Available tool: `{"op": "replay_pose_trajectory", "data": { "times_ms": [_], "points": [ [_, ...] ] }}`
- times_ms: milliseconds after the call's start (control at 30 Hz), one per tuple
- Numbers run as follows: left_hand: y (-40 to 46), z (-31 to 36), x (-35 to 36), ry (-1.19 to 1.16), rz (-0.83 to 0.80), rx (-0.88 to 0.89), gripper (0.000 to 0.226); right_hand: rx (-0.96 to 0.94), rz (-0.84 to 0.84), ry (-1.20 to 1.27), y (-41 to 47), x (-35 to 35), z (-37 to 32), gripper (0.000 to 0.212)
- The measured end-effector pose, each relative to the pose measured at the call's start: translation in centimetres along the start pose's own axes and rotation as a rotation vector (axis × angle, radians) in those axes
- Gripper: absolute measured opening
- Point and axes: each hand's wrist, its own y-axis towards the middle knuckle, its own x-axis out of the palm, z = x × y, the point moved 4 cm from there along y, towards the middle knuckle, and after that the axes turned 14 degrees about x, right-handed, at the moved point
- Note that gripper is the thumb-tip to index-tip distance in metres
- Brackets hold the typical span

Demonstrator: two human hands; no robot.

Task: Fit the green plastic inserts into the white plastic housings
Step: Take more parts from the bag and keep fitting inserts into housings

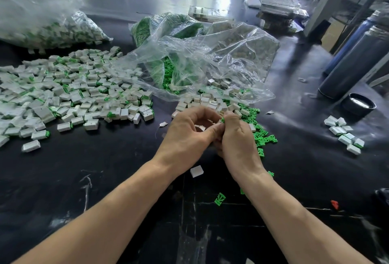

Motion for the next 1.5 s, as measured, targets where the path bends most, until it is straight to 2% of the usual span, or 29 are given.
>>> {"op": "replay_pose_trajectory", "data": {
  "times_ms": [233,400,533,667,767,867,933,1067,1167,1400,1500],
  "points": [
    [-0.1,-0.4,0.0,-0.024,0.033,-0.004,0.005,-0.036,0.056,-0.057,0.1,-0.2,-0.2,0.064],
    [-0.2,-0.5,-0.1,-0.026,0.032,0.003,0.004,-0.054,0.077,-0.086,-0.1,-0.1,-0.5,0.063],
    [-0.3,-0.4,-0.2,-0.039,0.043,-0.011,0.006,-0.048,0.103,-0.066,-0.4,-0.2,-0.5,0.052],
    [-0.1,-0.3,-0.3,-0.020,0.051,0.001,0.006,-0.037,0.074,-0.034,-0.2,0.1,-0.5,0.061],
    [-0.1,-0.2,-0.4,0.001,0.043,0.001,0.007,-0.064,0.057,-0.059,-0.2,-0.2,-0.4,0.055],
    [-0.1,-0.3,-0.7,0.021,0.054,0.002,0.005,-0.119,0.038,-0.113,-0.4,-0.6,-0.5,0.060],
    [0.0,-0.4,-1.0,0.077,0.066,0.012,0.006,-0.151,0.065,-0.153,-0.4,-1.1,-0.6,0.061],
    [0.3,-0.9,-2.0,0.126,0.096,0.003,0.008,-0.192,0.101,-0.162,-0.2,-1.7,-1.0,0.045],
    [0.3,-1.2,-2.6,0.154,0.088,-0.009,0.014,-0.174,0.065,-0.163,-0.2,-1.6,-1.1,0.050],
    [1.1,-1.4,-5.8,0.386,0.163,0.027,0.010,-0.151,0.004,-0.057,-0.9,-1.8,-1.4,0.077],
    [1.3,-1.6,-7.5,0.581,0.183,0.012,0.010,-0.130,0.042,-0.098,-0.8,-2.1,-1.3,0.068]
  ]
}}
